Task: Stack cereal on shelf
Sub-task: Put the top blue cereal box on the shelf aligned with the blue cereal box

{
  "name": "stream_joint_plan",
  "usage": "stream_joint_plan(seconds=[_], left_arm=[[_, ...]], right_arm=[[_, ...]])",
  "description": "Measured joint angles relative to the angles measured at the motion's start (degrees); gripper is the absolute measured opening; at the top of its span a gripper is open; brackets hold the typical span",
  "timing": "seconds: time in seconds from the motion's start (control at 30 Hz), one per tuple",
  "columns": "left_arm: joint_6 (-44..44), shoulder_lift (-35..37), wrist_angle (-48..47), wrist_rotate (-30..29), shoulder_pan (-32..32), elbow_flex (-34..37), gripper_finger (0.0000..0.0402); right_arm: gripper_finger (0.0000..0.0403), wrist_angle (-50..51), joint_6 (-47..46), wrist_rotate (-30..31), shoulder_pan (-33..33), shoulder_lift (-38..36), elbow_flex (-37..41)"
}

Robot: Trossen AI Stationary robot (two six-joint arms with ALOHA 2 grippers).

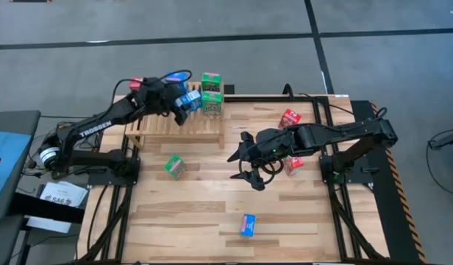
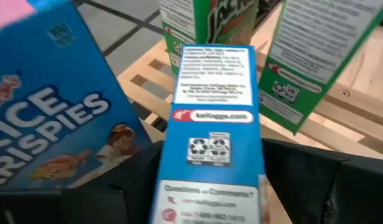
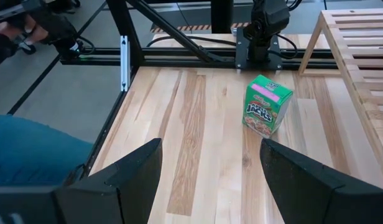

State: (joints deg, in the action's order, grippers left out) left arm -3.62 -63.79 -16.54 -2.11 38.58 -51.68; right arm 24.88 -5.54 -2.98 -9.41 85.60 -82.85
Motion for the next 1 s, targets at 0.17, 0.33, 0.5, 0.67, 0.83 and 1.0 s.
stream_joint_plan(seconds=[0.17,0.33,0.5,0.67,0.83,1.0], left_arm=[[-0.4,0.4,-1.3,-0.8,-0.8,0.0,0.0234],[-1.3,0.4,-1.8,-1.7,-0.9,0.0,0.0189],[-1.3,0.6,-1.9,-1.2,-0.9,0.0,0.0153],[0.0,2.8,-3.1,1.7,-1.0,0.0,0.0153],[2.1,8.3,-4.6,1.6,-1.0,0.0,0.0169],[5.6,15.0,-5.6,1.3,-1.0,0.0,0.0171]], right_arm=[[0.0296,0.0,0.0,0.0,0.0,0.0,0.0],[0.0296,0.0,0.0,0.0,0.0,0.0,0.0],[0.0296,0.0,0.0,0.0,0.0,0.0,0.0],[0.0296,0.0,0.0,0.0,0.0,0.0,0.0],[0.0296,0.2,-0.5,0.0,0.0,0.0,0.0],[0.0296,0.5,-1.6,0.0,0.0,0.0,0.0]])
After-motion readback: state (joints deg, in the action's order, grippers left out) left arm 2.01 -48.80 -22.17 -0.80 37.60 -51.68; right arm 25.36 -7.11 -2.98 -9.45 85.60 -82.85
